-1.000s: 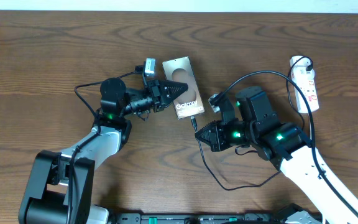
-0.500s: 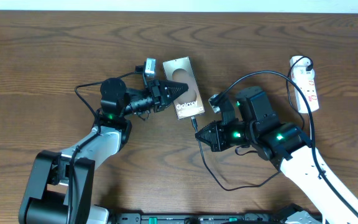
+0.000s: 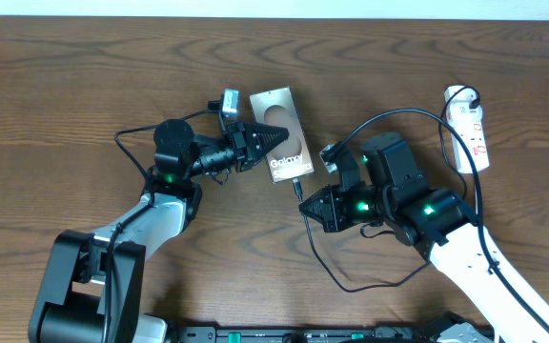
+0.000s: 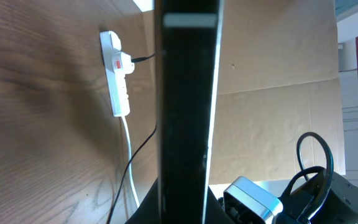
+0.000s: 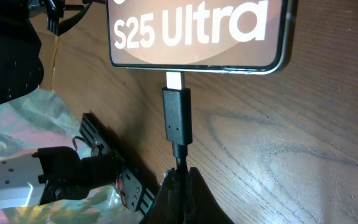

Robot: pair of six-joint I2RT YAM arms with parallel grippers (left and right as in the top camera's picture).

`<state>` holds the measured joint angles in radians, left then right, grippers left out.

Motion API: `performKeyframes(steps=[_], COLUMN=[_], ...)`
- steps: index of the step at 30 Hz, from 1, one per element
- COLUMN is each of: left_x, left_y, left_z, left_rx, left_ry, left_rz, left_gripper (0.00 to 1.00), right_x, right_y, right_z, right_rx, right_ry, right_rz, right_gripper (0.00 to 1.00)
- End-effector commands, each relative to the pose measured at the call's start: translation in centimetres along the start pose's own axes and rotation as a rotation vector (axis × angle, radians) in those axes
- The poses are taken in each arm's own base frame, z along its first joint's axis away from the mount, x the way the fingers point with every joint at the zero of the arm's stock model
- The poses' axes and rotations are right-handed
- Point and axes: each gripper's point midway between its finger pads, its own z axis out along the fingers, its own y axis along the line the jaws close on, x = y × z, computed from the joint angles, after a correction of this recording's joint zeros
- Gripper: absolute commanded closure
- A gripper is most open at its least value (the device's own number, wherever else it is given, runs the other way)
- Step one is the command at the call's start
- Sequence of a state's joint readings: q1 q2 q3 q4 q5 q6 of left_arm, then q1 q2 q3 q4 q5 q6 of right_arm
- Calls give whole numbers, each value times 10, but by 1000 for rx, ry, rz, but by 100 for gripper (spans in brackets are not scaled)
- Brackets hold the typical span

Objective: Plug charger to phone and switch on socket
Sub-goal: 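Align the USB-C plug under the phone port with the right gripper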

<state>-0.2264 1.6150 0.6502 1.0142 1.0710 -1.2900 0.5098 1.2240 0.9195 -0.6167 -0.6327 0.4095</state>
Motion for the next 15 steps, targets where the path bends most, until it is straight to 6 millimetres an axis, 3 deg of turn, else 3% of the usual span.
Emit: performKeyframes(steps=[1,15], left_x=[-2,-2], left_y=[-16,-16], left_z=[1,1], left_rx=[31,31], left_ry=[12,12], left_rz=[36,13], left_gripper=[93,93], right_x=[1,2], right_y=[3,3], right_z=[0,0], right_rx=[-6,-6], right_ry=[6,7], right_rz=[-9,-4], right_gripper=[99,99])
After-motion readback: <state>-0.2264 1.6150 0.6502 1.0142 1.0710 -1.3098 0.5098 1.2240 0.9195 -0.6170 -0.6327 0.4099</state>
